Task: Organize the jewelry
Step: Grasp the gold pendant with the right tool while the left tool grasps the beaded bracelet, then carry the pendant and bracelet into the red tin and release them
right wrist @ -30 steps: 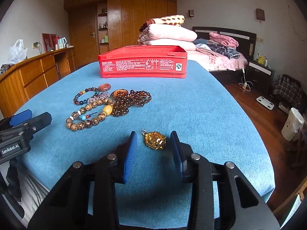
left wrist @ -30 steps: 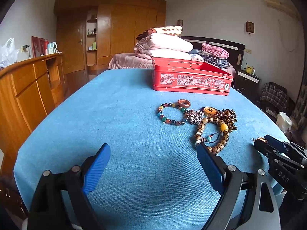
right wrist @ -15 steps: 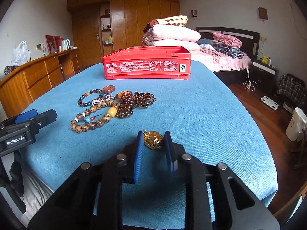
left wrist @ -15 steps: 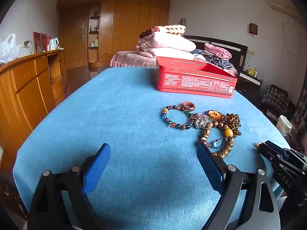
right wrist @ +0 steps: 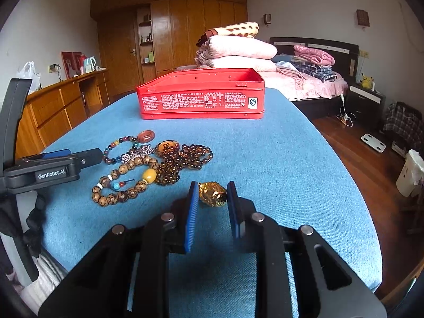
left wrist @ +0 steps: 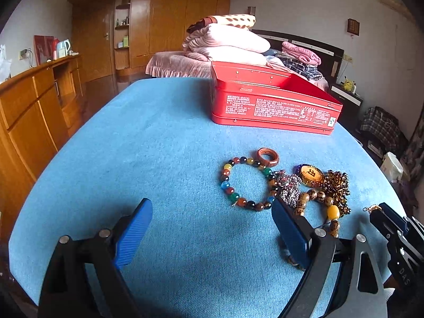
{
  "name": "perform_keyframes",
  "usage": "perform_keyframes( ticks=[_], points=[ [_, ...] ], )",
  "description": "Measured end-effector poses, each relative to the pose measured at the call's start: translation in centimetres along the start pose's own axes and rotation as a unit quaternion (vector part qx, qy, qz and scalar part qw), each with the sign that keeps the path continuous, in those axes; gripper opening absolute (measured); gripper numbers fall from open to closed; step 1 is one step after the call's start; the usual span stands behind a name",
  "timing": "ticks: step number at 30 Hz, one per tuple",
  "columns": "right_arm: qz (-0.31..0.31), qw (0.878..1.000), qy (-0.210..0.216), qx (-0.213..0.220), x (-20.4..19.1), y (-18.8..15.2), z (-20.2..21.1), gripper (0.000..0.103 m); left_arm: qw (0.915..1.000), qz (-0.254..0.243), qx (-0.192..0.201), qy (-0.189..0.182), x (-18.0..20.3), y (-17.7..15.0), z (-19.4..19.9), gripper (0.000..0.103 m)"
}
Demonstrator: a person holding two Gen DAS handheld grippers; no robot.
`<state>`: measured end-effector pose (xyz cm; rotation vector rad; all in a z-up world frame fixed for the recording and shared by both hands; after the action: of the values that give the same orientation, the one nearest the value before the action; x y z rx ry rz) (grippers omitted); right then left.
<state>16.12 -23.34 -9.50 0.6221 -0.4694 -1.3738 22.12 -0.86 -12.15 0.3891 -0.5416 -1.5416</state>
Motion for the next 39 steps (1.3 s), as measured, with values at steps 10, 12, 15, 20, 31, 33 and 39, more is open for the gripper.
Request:
perform_keyframes(
  ticks=[10,12,15,20,31,33,39],
  points=[
    [-0.008,1.0,0.007,-0.006,0.2,0.1,-0.2,0.021,0.998,0.011,-0.061,-0.009,-1.0,2.1,-2.3,0.059],
    [-0.008,1.0,0.008,-0.007,0.2,0.2,-0.3,0.021,0.9981,0.007,-0.06,-0.008,-1.1,2.0,-2.3,0.046],
    [-0.008,1.0,0.009,-0.009,0.1,0.2,-0.4,0.021,0.9975,-0.002,-0.064,-0.029,-0.8,1.8,-2.0,0.018],
    [-0.018,1.0,0.01,-0.009,0.5,0.2,-0.4,0.021,0.9961,-0.003,-0.066,-0.058,-1.1,1.2,-1.3,0.007],
    [-0.025,0.999,0.023,0.009,0.7,2.3,0.1,0.021,0.9978,0.008,0.007,-0.066,-2.7,1.7,3.4,0.007],
    [-0.025,0.999,0.026,0.011,0.6,3.2,0.1,0.021,0.9972,0.009,0.011,-0.074,-2.5,2.0,3.6,0.007],
    [-0.02,0.999,0.038,0.009,0.1,6.3,-0.1,0.021,0.9956,0.001,0.027,-0.09,-1.6,3.5,4.4,0.007]
  ],
)
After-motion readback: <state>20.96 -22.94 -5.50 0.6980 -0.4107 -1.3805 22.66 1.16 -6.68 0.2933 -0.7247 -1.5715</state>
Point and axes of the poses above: each gripper's, at about its wrist camera, not at the fingertips, and z roughly against the way its jaws point, x to its right, y to its top, the point moved 4 cm from there along -z, roughly the way its jaws point, and after that the axes turned 15 degrees about -x, right-handed, at the moved point
